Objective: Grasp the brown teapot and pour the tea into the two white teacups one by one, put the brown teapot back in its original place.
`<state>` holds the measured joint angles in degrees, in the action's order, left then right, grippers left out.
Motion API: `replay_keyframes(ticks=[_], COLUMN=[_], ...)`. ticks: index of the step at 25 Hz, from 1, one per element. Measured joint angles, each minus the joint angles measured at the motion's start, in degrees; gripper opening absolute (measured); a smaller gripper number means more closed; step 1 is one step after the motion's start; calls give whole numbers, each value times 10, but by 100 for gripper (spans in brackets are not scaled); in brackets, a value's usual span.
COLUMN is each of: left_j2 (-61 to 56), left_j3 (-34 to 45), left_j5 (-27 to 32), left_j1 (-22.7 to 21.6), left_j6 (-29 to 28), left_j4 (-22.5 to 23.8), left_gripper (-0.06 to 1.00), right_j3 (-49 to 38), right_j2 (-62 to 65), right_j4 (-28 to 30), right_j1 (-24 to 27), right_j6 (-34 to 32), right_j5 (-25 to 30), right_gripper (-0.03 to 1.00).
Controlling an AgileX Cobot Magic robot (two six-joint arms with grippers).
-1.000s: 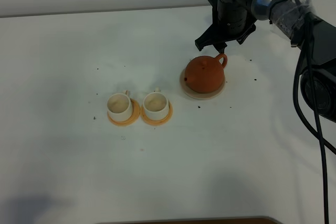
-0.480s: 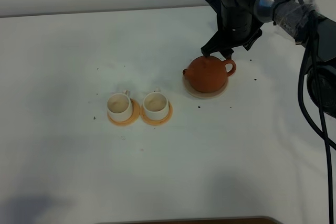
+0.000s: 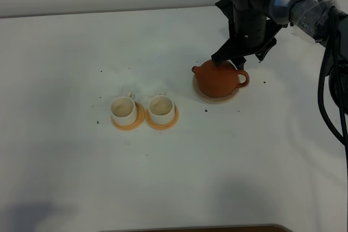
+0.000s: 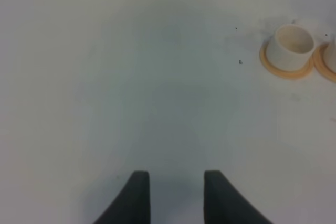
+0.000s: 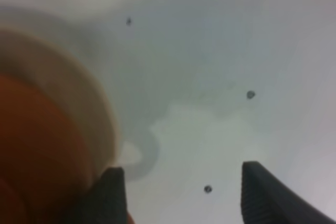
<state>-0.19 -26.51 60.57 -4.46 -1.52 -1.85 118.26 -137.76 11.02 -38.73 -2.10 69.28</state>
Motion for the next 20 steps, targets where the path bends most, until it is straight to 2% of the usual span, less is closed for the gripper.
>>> replay_keyframes(ticks=[7, 14, 20], left_j2=[0, 0, 0], left_j3=[0, 0, 0], left_j5=[0, 0, 0], left_j1=[0, 0, 0], left_j6=[0, 0, 0], left_j4=[0, 0, 0], left_gripper=[29, 29, 29], right_j3=[-37, -42, -42], right_j2=[18, 31, 31], right_j4=[-7, 29, 29], right_j1=[1, 2, 4], right_j6=[-6, -6, -3], right_j5=[5, 4, 4], right_gripper=[51, 51, 51])
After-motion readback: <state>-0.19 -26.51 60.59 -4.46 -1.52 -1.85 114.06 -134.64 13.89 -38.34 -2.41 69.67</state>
